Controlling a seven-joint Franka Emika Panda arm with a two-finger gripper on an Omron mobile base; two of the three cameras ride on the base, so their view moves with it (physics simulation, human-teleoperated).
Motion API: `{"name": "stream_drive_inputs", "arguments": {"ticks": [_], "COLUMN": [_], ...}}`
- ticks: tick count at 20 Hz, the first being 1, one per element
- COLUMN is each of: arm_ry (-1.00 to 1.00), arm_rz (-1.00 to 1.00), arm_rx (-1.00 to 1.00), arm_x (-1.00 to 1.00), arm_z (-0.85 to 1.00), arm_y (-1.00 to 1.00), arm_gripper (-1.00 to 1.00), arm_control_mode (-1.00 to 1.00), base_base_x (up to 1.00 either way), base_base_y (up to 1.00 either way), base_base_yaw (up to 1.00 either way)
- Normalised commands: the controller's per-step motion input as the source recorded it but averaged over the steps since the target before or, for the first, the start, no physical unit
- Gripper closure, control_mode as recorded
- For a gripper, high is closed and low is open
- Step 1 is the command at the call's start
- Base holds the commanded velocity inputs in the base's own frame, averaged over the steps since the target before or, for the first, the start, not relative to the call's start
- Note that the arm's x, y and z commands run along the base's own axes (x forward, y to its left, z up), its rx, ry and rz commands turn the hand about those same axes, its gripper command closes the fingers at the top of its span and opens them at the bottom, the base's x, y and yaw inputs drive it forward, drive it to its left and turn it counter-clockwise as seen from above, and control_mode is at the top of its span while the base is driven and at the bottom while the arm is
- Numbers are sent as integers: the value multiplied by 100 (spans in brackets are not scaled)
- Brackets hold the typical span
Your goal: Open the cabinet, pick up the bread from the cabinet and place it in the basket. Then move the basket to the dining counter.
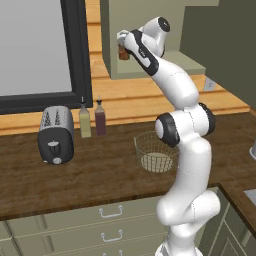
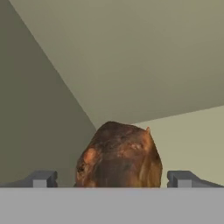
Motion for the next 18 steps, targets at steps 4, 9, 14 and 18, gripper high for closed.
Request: {"name": "stream_drive_inputs", "arguments": {"ticks": [4, 9, 14, 18], "arm_ry": [0, 3, 14, 15], "arm_rz": [0, 0, 0, 0], "arm_rx": [0, 0, 0, 0], "arm_x": [30, 25, 3, 0], "arm_z": [0, 0, -12, -34], "arm_y": [0, 0, 0, 0], "arm_gripper": [-100, -100, -100, 100], "arm_control_mode": [-100, -100, -100, -100], "base_base_x": [0, 0, 0, 0], "base_base_y": [0, 0, 0, 0], "base_base_yaw": [0, 0, 0, 0]}}
